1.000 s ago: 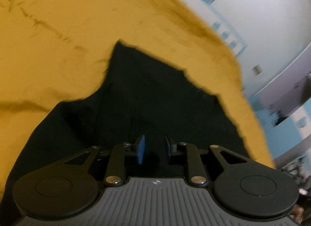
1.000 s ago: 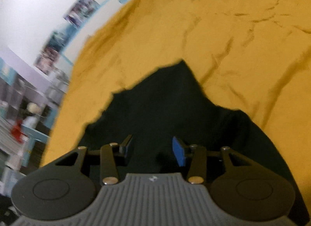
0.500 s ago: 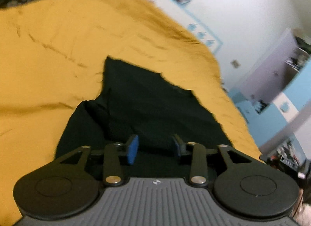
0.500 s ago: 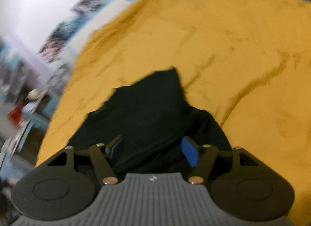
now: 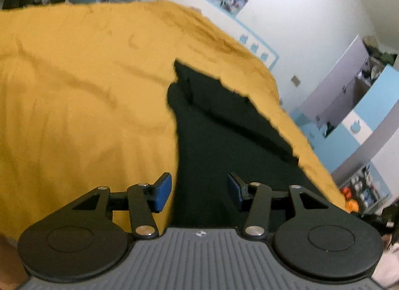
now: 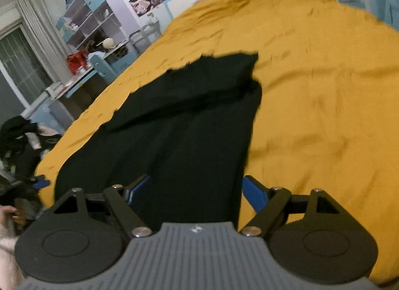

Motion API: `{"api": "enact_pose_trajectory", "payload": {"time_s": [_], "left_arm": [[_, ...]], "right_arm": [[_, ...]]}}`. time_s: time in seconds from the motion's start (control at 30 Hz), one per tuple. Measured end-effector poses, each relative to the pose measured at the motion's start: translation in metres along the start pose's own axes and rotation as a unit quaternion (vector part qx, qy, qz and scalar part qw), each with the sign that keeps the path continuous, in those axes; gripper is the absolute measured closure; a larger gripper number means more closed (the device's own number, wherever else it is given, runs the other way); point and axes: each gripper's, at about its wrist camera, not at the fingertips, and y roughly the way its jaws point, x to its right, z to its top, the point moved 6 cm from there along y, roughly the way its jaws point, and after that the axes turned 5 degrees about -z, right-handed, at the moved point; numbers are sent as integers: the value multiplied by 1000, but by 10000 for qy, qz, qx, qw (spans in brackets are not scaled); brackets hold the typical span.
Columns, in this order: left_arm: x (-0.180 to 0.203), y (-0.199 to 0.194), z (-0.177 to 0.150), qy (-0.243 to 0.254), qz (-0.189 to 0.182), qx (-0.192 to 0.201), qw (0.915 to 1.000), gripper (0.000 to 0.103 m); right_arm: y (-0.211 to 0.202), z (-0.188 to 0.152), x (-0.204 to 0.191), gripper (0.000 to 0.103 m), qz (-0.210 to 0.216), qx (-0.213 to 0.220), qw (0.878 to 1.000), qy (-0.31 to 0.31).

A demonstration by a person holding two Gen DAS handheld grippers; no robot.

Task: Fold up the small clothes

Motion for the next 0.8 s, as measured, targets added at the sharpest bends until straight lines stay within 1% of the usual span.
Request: {"api": "enact_pose_trajectory", "payload": {"time_s": [0.07, 0.13, 0.23, 0.37, 0.43, 0.53, 0.63, 0.7, 0.8], "left_arm": [[-3, 1, -14, 208, 73, -229, 9995, 46], [-4, 5, -25, 301, -5, -300, 9991, 46], [-10, 13, -34, -62, -335, -311, 9989, 46], [-15, 24, -36, -86, -663, -293, 9973, 46], [-19, 33, -36, -238, -819, -362, 9957, 46], [-22, 35, -45, -356, -1059, -414, 9929, 46], [-27, 33, -49, -467, -1118, -443, 9916, 46], [-30, 32, -50, -512, -1100, -475, 9915, 47], [-29, 32, -52, -538, -1209, -552, 9897, 47]], "right_arm": [[1, -14, 10, 26, -10, -79, 9998, 200], [-2, -23, 15, 26, 3, -26, 9993, 373], [-4, -31, 15, 26, 92, 64, 9989, 457], [0, -33, 16, 26, 257, 52, 9985, 476], [7, -34, 20, 26, 362, -44, 9980, 524], [13, -38, 28, 26, 624, -207, 9955, 677], [15, -42, 32, 26, 876, -279, 9927, 782], [17, -44, 33, 27, 958, -382, 9920, 729], [20, -52, 29, 26, 1128, -675, 9895, 596]]}}
